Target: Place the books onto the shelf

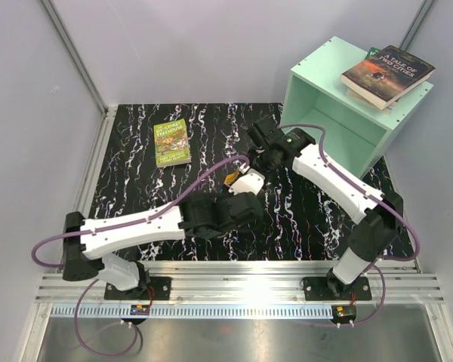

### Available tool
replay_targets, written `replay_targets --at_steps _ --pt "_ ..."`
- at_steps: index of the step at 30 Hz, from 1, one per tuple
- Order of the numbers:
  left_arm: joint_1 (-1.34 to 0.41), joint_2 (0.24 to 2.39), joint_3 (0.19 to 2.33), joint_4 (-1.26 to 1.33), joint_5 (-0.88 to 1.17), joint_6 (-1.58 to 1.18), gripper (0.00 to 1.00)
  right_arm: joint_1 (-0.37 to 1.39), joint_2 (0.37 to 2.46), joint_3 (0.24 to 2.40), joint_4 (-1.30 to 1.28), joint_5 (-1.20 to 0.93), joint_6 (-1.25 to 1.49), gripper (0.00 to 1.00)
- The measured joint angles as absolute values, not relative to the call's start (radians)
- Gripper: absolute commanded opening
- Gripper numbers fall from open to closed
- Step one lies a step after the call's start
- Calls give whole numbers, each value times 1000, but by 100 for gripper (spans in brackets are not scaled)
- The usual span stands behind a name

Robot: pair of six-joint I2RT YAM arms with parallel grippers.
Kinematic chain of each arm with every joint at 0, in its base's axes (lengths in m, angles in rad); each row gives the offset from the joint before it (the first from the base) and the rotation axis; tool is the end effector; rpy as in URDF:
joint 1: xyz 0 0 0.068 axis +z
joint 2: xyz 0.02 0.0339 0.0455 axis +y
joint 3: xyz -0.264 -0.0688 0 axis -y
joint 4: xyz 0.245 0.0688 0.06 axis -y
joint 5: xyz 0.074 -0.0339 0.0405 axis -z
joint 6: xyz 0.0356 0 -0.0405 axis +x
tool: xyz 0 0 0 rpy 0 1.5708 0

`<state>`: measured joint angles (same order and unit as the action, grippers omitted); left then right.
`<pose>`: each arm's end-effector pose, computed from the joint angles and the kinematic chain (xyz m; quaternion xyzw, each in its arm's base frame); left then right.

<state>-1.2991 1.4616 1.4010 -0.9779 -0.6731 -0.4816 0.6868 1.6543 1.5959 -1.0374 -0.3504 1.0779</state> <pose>0.0995 -0.2745 0.3332 0.2823 0.8702 0.0075 0.4038 0.2546 0.2245 0.3266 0.1457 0.9468 0.2865 0.0164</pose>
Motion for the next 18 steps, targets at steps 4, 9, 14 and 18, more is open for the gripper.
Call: replay_targets --at_steps 4,9,14,18 --pt "-1266 1359 1378 -894 -580 -450 0 683 1657 1818 -1198 -278 1021 100" --pt "-1147 1262 1365 -818 -349 -440 0 626 1651 2279 -1272 -123 925 100" --pt "-1007 1267 1345 -661 -117 -471 0 514 1470 2380 -1285 28 905 100" --pt "-917 1347 1322 -485 83 -563 0 509 1253 2279 -1305 83 912 100"
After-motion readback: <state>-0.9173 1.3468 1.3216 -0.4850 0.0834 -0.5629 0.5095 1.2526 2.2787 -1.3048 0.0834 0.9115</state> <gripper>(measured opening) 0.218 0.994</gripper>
